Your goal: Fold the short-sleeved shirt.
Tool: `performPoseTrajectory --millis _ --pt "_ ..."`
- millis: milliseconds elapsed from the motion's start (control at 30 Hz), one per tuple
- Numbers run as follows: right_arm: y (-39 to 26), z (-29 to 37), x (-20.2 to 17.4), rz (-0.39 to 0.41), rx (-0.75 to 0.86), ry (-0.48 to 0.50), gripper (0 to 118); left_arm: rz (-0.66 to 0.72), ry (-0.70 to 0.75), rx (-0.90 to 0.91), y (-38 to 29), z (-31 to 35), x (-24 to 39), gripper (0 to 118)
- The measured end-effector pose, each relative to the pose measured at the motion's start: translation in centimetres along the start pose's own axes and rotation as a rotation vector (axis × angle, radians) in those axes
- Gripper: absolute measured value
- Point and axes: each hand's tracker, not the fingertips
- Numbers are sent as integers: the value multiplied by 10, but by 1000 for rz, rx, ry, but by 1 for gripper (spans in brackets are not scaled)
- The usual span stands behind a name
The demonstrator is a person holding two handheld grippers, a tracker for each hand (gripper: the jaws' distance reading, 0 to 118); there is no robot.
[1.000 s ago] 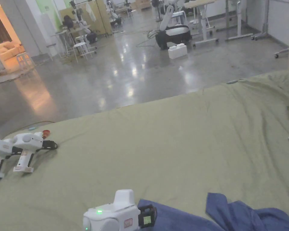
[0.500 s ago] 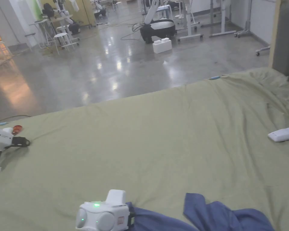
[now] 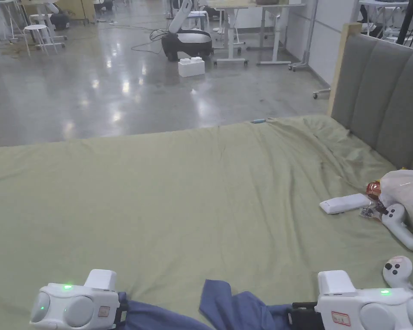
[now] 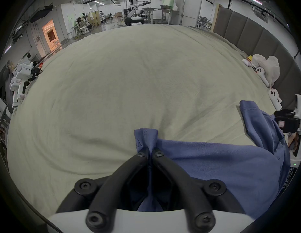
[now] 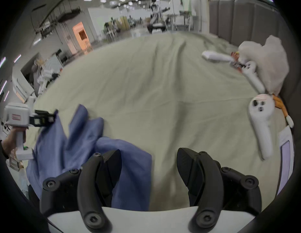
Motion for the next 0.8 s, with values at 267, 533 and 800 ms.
performPoseTrajectory --millis 267,533,800 --pt "-17 11 -17 124 52 -24 6 -90 49 17 -6 1 13 0" --pt "-29 67 -14 41 139 48 2 20 -41 209 -23 76 -10 0" --pt "-31 193 -27 23 415 58 1 82 -68 552 -61 279 -47 0"
